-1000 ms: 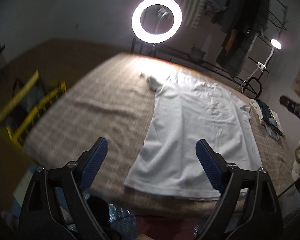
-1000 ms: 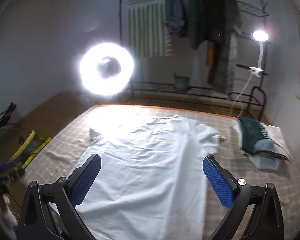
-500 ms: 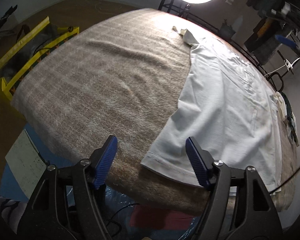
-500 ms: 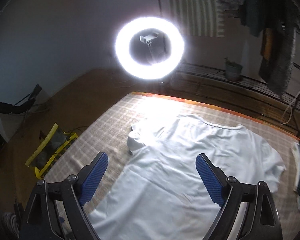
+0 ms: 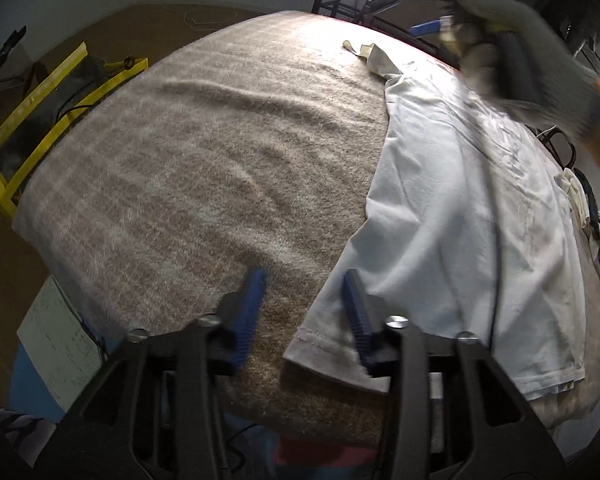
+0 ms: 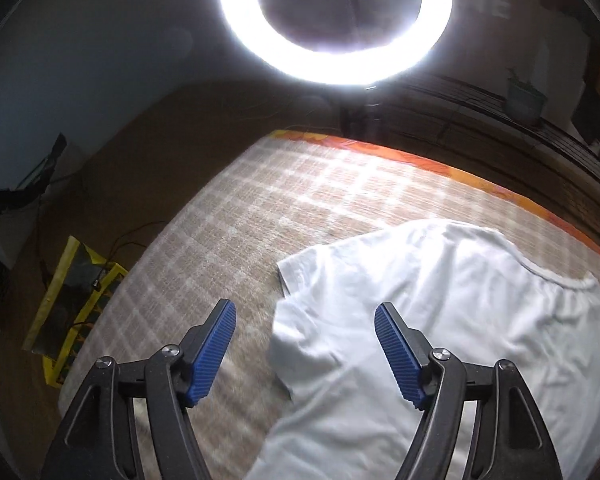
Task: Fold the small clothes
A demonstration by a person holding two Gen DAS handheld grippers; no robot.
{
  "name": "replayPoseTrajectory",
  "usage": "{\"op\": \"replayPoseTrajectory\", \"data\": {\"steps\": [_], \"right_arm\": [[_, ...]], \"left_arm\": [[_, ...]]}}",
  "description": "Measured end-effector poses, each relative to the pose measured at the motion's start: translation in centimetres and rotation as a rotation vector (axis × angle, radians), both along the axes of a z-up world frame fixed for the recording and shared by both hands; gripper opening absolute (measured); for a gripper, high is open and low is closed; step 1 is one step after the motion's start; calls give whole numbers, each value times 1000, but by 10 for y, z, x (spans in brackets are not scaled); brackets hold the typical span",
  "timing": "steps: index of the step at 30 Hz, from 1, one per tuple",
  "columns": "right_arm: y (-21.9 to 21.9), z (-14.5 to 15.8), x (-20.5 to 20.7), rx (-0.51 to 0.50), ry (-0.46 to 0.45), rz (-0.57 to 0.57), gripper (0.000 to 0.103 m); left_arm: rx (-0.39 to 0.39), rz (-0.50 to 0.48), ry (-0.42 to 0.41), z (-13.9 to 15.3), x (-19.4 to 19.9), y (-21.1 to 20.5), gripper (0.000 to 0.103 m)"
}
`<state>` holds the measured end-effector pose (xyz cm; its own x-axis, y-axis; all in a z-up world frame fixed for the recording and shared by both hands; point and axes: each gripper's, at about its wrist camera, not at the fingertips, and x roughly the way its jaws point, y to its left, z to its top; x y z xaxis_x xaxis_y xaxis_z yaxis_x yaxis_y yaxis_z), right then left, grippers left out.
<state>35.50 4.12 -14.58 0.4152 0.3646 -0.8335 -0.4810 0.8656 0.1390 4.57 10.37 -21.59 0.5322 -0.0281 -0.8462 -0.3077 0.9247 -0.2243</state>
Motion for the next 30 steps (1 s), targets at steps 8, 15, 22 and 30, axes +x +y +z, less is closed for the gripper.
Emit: {"op": "replayPoseTrajectory", "data": {"steps": [8, 15, 22, 30], "right_arm": [[55, -59, 34, -181, 46, 61, 48], [51, -73, 38, -227, 29, 59, 14], [29, -48, 45, -172, 4, 8, 2], [10, -30, 53, -106, -8, -18, 2]], "left_arm": [[-153, 11, -5, -3, 3, 15, 2], [-189, -4, -30, 3, -3, 13, 0], [-190, 7, -78, 14, -12, 20, 0], [-276, 23, -18, -4, -11, 32, 45]]}}
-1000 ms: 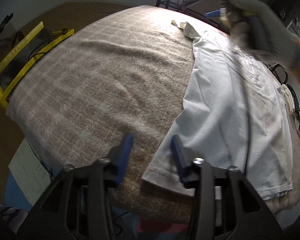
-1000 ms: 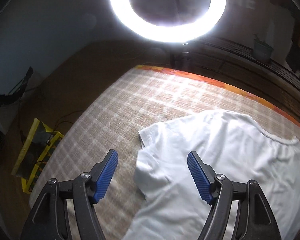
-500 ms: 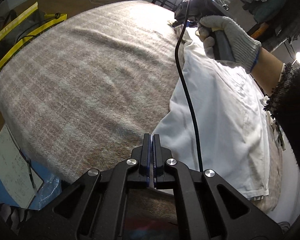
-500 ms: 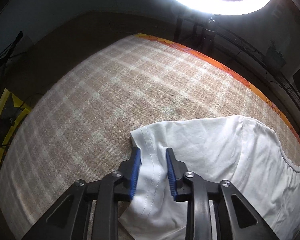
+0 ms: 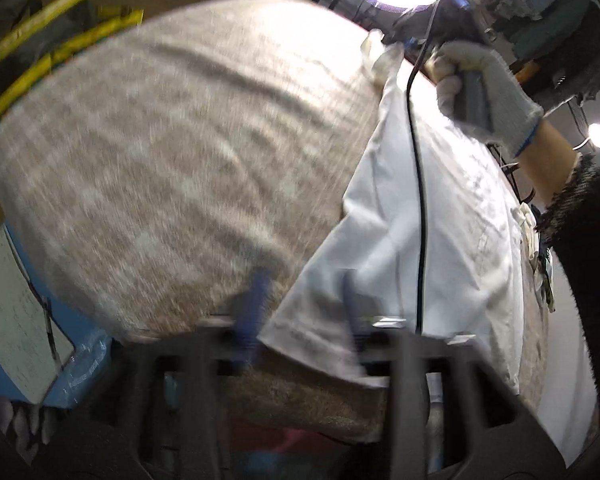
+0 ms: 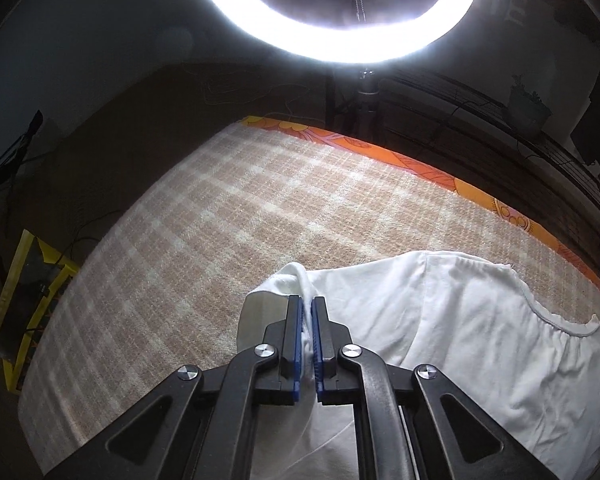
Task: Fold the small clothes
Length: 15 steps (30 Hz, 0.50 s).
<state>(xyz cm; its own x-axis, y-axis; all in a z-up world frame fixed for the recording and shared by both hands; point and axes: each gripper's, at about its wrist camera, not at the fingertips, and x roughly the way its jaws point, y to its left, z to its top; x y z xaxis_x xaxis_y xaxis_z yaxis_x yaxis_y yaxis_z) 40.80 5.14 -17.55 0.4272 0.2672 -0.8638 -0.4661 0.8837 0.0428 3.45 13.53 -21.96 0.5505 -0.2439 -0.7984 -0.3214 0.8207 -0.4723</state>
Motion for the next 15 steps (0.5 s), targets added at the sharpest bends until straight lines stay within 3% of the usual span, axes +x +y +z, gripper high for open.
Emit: {"op": "replayPoseTrajectory", "data": {"steps": [2, 3, 4, 5, 10, 15], "right_arm": [[1, -1, -1, 1, -2, 7, 2], [3, -2, -1, 1, -6, 11, 2], [4, -2, -1, 3, -7, 14, 2], [4, -2, -2, 4, -6, 13, 2], [-1, -2, 1, 28, 2, 9, 2], [-31, 14, 4, 101, -8, -17, 2]], "left_arm": [[61, -23, -1, 2, 1, -8, 45], [123, -43, 1, 3, 2, -16, 39], [180, -58, 6, 3, 3, -22, 14], [189, -75, 11, 3, 5, -26, 0], [128, -67, -35, 11, 2, -31, 0], [219, -155, -163, 44, -5, -63, 0]]}}
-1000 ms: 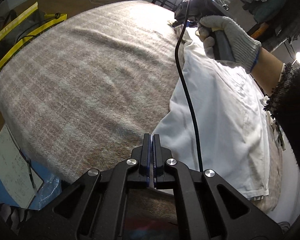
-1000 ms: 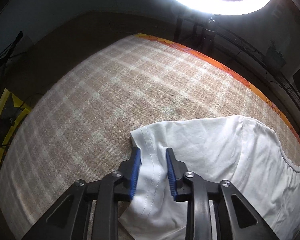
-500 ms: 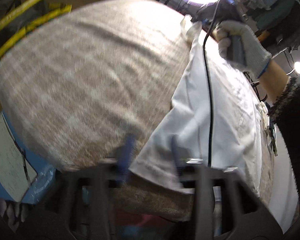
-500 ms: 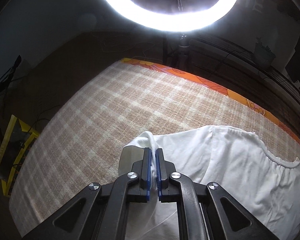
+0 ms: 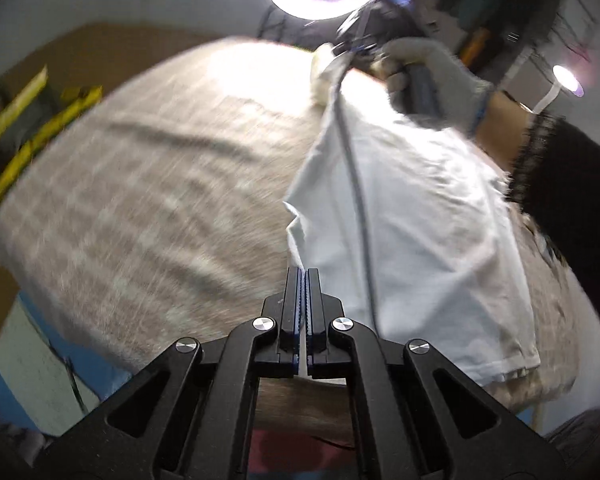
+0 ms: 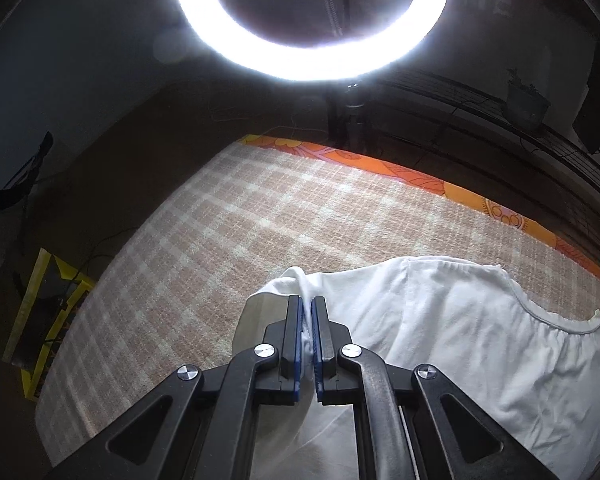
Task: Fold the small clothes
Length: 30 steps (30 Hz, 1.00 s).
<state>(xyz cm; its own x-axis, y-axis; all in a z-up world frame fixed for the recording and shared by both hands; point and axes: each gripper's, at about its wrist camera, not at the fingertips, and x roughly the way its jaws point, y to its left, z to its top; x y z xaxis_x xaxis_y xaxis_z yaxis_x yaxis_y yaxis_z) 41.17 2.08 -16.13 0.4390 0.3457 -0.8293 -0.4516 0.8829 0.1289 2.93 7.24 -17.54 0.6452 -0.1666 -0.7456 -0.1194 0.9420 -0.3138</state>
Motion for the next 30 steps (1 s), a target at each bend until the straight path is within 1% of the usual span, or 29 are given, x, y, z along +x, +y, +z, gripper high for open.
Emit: {"op": "replayPoseTrajectory", "data": {"steps": [4, 6, 9, 10, 12, 15, 18, 19, 21, 22, 23, 25, 28, 30], "right_arm": [[-51, 14, 3, 100, -4, -66, 2], [-84, 18, 2, 137, -3, -114, 2], [-134, 14, 3, 175, 17, -197, 2], [-153, 11, 3, 183, 27, -229, 2], [-185, 1, 4, 161, 50, -296, 2], [-215, -15, 9, 156, 94, -366, 2], [-225, -21, 14, 166, 106, -379, 2], [-226, -22, 16, 153, 101, -384, 2], [-225, -20, 20, 116, 92, -378, 8], [-225, -17, 21, 95, 87, -377, 14], [-228, -14, 19, 97, 80, -369, 24], [-232, -1, 8, 109, 50, -346, 31], [-247, 21, -13, 93, 12, -327, 34], [-265, 39, -33, 128, -9, -329, 37]], "left_arm": [[26, -105, -57, 18, -2, -34, 0], [42, -156, -61, 21, -1, -50, 0], [50, -236, -40, 16, 1, -80, 0], [55, -259, -27, 13, 2, -90, 0], [63, -287, -12, 9, 3, -102, 0], [61, -317, 6, 4, 6, -121, 0], [38, -335, 26, -2, 13, -131, 0], [28, -344, 33, -4, 12, -134, 0], [14, -363, 43, -5, 14, -141, 0], [10, -373, 50, -7, 15, -143, 0], [2, -397, 58, -8, 15, -148, 0], [10, -426, 71, -8, 13, -152, 1], [-12, -453, 67, -4, 4, -151, 6], [-46, -470, 45, 6, -8, -140, 7]]}}
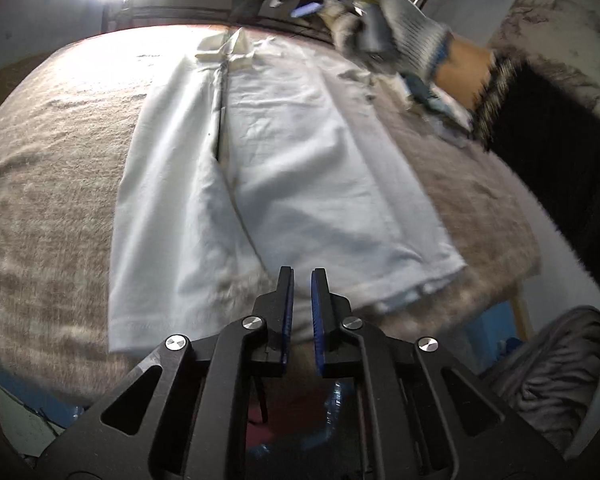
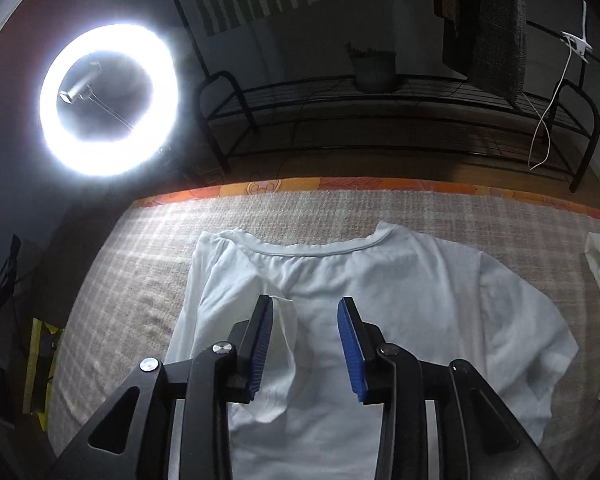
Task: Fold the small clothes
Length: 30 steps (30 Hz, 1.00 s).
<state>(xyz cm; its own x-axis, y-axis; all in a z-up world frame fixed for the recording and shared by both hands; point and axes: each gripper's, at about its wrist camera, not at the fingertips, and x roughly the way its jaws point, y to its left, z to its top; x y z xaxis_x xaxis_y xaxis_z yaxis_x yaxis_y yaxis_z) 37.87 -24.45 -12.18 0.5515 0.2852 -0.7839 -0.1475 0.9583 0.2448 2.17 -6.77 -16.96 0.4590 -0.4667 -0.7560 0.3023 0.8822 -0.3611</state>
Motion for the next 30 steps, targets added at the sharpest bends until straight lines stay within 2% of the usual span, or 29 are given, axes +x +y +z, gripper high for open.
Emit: {"op": "replayPoseTrajectory", "data": {"steps": [4, 7, 11, 16, 19, 24, 30], "right_arm": [[-46, 31, -45, 69, -38, -37, 39], [-84, 51, -86, 93, -65, -76, 41], [-124, 74, -140, 102, -105, -119, 41], [-155, 92, -207, 66, -165, -136, 41], [-170, 93, -231, 58, -182, -143, 41], [-199, 83, -247, 58, -162, -154, 42], [-246, 74, -274, 57, -149, -176, 43]], "left_arm": [[-61, -32, -66, 25, -28, 24, 7], [-73, -30, -122, 38, -42, 34, 7], [-34, -11, -156, 45, -44, 38, 7], [34, 18, -173, 43, -43, 30, 7], [63, 8, -186, 41, -39, 12, 7], [108, -38, -224, 36, -32, -32, 7], [74, -133, -177, 23, -19, -94, 7]]}}
